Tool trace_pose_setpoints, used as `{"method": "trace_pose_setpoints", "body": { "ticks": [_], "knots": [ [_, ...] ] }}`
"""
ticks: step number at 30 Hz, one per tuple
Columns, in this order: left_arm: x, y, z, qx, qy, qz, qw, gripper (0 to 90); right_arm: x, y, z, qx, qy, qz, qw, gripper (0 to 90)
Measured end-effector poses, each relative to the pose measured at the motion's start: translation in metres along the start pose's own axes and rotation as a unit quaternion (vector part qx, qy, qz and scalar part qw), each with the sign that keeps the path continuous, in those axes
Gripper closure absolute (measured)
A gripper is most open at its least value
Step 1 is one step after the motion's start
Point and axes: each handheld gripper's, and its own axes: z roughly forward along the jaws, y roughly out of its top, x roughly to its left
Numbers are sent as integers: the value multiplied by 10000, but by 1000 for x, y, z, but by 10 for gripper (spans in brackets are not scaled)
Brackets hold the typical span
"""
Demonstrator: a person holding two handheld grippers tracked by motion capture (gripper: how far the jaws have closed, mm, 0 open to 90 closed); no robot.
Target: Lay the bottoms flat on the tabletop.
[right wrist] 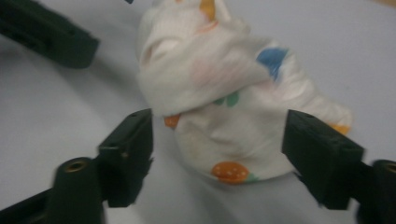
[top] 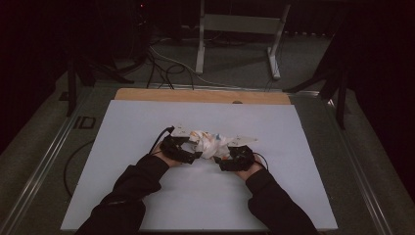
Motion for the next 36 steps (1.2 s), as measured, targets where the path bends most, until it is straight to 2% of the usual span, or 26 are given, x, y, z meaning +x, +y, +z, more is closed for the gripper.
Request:
{"method": "trace_pose_setpoints", "body": {
  "ticks": [3, 5, 10, 14, 16, 18, 19, 21, 23, 26, 36],
  "knots": [
    [1, 0, 5, 59, -40, 51, 10000, 322, 4, -1, 7, 95, -7, 17, 10000, 334],
    [2, 0, 8, 75, -115, 24, 9999, 379, 6, 0, 11, 106, 3, -19, 9999, 350],
    [3, 1, 15, 159, -126, 129, 9997, 522, 12, 3, 22, 200, 8, -106, 9997, 436],
    [3, 1, 18, 141, -123, 121, 9998, 647, 15, 3, 26, 354, -159, -243, 9990, 567],
    [4, 1, 19, 142, -135, 99, 9998, 728, 15, 3, 27, 365, -192, -198, 9990, 621],
    [4, 2, 20, 130, -171, 69, 9997, 794, 15, 3, 27, 399, -323, -248, 9984, 674],
    [4, 2, 20, 125, -191, 72, 9997, 827, 14, 3, 26, 408, -311, -196, 9985, 739],
    [4, 2, 21, 106, -196, 80, 9997, 880, 13, 3, 26, 422, -353, -275, 9981, 826],
    [3, 2, 20, 101, -189, 102, 9997, 890, 12, 4, 25, 415, -344, -260, 9982, 866],
    [3, 2, 19, 107, -178, 121, 9997, 897, 11, 4, 23, 411, -344, -289, 9981, 875],
    [12, 5, -6, 32, 82, 110, 9999, 900, -5, 12, 2, 159, -523, -238, 9982, 881]
  ]
}}
